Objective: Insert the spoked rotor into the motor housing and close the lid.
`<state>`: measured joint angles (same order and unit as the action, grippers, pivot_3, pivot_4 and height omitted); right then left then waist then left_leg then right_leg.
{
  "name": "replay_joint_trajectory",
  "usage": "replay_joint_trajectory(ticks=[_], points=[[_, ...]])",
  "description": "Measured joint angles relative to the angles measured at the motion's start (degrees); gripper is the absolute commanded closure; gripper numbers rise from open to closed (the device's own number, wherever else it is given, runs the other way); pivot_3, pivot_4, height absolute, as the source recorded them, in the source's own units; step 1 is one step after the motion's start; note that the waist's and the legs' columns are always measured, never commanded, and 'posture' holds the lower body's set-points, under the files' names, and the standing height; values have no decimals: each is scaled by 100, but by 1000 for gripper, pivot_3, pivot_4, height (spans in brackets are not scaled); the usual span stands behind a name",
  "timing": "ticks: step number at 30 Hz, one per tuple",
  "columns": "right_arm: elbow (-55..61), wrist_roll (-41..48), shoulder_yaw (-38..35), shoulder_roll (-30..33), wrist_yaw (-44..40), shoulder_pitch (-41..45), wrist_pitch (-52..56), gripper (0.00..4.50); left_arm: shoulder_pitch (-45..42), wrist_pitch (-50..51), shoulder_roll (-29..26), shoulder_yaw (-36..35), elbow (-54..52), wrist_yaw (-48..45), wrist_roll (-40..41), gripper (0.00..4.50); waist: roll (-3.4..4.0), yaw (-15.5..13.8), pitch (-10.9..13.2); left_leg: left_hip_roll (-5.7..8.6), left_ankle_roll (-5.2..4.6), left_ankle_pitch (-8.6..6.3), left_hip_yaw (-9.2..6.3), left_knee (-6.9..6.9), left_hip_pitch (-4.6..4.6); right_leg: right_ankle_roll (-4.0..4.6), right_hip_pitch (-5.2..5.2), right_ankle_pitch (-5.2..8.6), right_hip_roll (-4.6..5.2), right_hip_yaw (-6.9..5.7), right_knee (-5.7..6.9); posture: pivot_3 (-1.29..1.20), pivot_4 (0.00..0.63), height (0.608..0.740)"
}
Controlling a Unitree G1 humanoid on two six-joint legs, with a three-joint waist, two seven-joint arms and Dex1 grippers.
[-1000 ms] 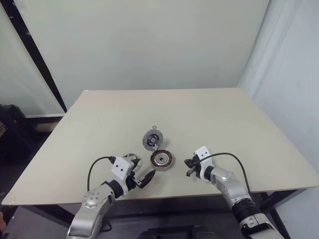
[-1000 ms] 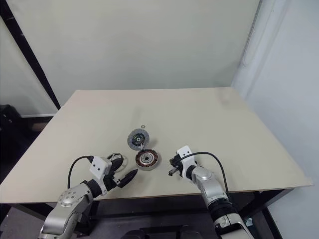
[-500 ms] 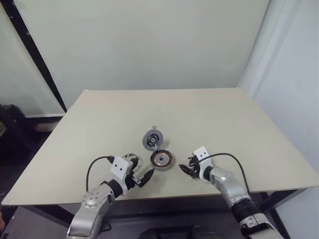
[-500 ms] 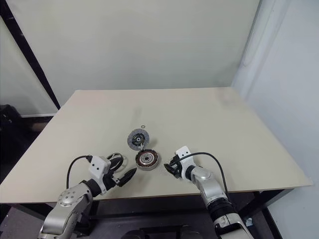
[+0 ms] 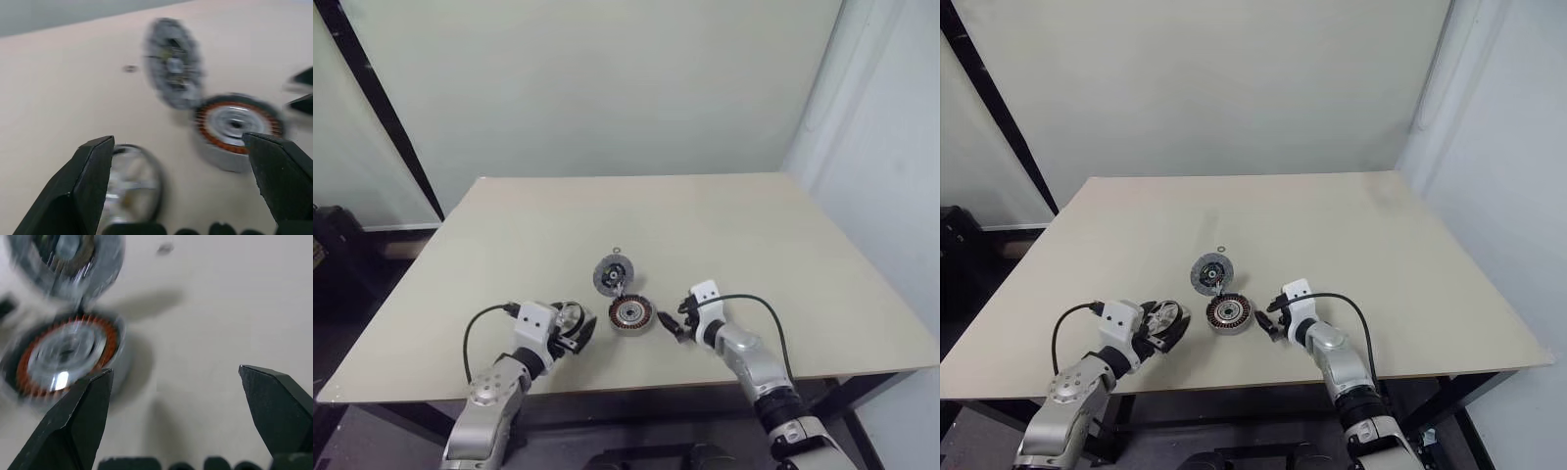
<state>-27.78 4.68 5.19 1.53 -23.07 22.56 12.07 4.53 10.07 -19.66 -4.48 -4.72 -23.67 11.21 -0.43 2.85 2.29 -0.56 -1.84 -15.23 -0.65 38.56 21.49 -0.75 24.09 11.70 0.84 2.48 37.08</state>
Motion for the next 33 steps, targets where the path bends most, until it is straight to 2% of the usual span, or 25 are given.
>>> replay_joint_trajectory(ticks=[10,21,27,33], points=[[187,151,-234,93,161,147,29,29,-401,-185,92,-166,339,400,-125,0,-1,1,-1,10,0,-1,2,-12,3,0,2,-2,1,-1,0,0,0,740],[492,-41,480,351,-466,100,36,29,-417,-199,91,-111,459,267,-145,0,-1,-1,-1,7,0,0,2,-15,3,1,3,-3,0,-4,0,0,0,740],[939,-77,689,798,-772,-174,608,29,-106,-172,32,-6,426,15,-145,0,-1,1,-1,8,0,-1,1,-14,7,1,4,-2,7,0,-5,0,0,740],[1431,-36,594,1090,-830,-291,1075,29,-42,-137,-28,40,277,-161,-133,0,-1,1,-1,5,0,1,3,-12,0,2,3,-1,-2,-4,-3,0,0,740]])
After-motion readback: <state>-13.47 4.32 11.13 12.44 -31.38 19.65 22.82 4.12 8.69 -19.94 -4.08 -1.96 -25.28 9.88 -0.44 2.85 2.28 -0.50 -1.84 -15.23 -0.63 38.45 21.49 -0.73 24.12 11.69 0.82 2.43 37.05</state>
